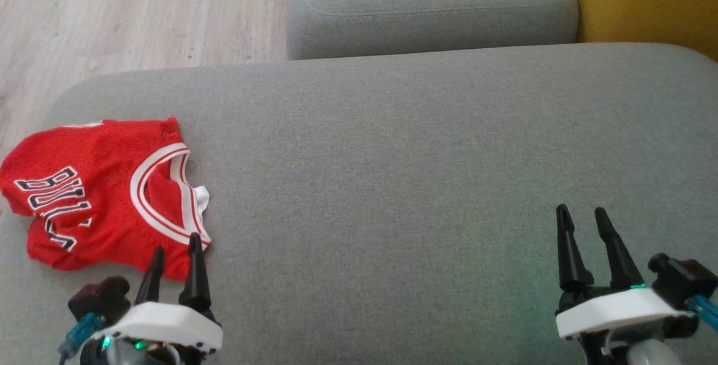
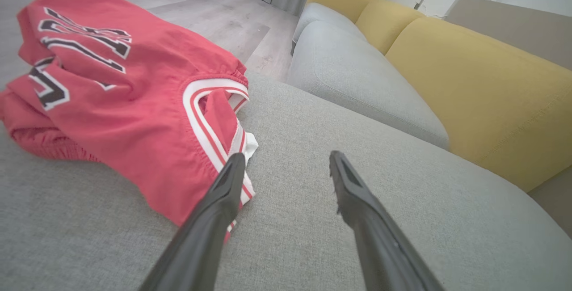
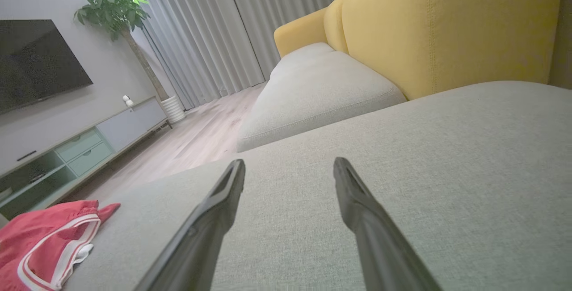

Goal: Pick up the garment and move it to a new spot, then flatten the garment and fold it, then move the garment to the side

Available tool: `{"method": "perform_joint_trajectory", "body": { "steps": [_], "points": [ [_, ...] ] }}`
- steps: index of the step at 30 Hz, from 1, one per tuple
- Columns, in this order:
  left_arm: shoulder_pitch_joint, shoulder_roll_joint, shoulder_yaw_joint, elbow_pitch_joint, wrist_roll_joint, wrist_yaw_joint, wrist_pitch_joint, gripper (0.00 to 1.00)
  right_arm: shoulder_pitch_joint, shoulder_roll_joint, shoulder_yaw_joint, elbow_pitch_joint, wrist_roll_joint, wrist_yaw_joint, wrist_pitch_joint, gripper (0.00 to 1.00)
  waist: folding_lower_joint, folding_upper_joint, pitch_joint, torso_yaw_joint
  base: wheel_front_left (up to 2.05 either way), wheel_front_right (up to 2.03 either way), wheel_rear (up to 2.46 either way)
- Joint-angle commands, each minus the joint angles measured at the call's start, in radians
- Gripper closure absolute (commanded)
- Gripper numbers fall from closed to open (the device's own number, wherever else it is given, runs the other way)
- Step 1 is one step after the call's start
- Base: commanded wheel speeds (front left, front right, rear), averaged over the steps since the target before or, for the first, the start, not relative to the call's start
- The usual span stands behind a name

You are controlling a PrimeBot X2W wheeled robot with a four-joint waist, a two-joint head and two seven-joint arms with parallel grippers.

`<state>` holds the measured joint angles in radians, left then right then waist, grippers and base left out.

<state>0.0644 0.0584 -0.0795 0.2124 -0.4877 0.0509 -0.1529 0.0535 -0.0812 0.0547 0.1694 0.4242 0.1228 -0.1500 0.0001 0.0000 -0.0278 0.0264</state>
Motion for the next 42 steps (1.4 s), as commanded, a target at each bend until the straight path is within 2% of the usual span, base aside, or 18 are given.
{"method": "perform_joint_trajectory", "body": {
  "steps": [1, 14, 30, 42],
  "points": [
    [-0.022, 0.015, 0.021, -0.041, 0.044, 0.008, -0.018, 0.00, -0.018, -0.025, 0.020, -0.038, -0.041, 0.006, -0.020, 0.00, 0.0000, 0.0000, 0.000, 0.000, 0.00, 0.00, 0.00],
    [-0.006, 0.022, 0.001, -0.053, 0.221, 0.025, -0.056, 0.00, -0.007, -0.031, 0.004, -0.019, -0.191, 0.007, -0.059, 0.00, -0.0001, 0.0000, -0.006, -0.002, 0.00, 0.00, 0.00],
    [0.011, 0.026, -0.011, -0.056, 0.415, 0.047, -0.103, 0.00, -0.005, -0.027, 0.012, 0.021, -0.313, 0.008, -0.106, 0.00, -0.0001, 0.0000, -0.010, 0.007, 0.00, 0.00, 0.00],
    [0.017, 0.022, 0.003, -0.053, 0.425, 0.043, -0.109, 0.00, -0.007, -0.016, 0.000, 0.066, -0.242, 0.008, -0.112, 0.00, -0.0001, 0.0000, -0.013, 0.005, 0.00, 0.00, 0.00]
  ]
}}
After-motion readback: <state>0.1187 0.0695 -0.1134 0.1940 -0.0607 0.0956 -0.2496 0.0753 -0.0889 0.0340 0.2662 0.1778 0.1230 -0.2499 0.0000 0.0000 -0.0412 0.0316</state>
